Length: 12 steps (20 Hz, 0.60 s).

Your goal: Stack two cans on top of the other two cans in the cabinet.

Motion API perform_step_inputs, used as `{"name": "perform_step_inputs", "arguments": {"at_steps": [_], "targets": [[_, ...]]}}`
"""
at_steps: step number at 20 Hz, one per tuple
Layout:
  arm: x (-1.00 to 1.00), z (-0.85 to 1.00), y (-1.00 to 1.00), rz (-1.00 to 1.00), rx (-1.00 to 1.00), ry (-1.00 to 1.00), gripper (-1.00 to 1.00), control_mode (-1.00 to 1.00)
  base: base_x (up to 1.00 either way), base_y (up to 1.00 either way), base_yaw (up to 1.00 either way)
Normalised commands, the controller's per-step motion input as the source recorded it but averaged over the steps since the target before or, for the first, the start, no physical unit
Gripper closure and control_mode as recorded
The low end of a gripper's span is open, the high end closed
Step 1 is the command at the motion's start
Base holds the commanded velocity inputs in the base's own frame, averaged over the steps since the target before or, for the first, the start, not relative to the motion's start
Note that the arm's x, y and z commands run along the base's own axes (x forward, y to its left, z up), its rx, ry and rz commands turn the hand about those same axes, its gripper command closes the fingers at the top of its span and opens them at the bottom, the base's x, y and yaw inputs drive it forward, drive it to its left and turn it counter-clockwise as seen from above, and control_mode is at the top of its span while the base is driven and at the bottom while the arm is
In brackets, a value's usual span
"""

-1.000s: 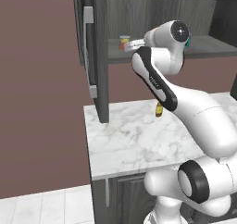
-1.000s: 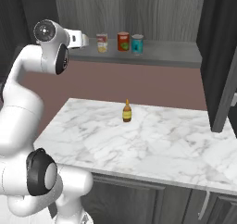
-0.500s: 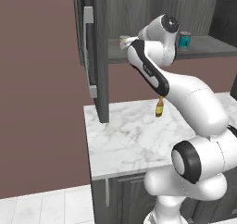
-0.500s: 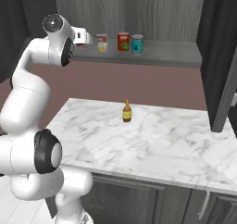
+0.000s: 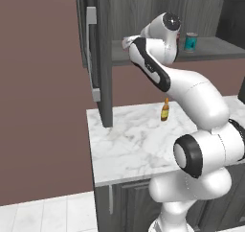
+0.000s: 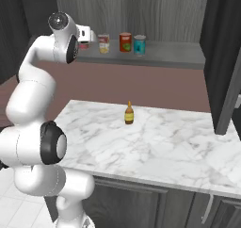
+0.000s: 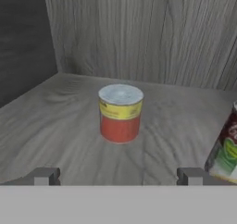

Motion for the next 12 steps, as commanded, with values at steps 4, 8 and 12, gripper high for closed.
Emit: {"name": "perform_step_inputs", "arguments": {"at_steps": [4,8,12], "targets": [[0.28,-0.12,0.00,0.00,0.00,-0.12,-1.00,-1.00,0.00,0.00,0.00],[0.31,-0.04,0.02,0.00,0.02,-0.08,-1.00,-1.00,0.00,0.00,0.00],[0.30,0.00,0.05,0.00,0.00,0.00,-1.00,-1.00,0.00,0.00,0.00]]}}
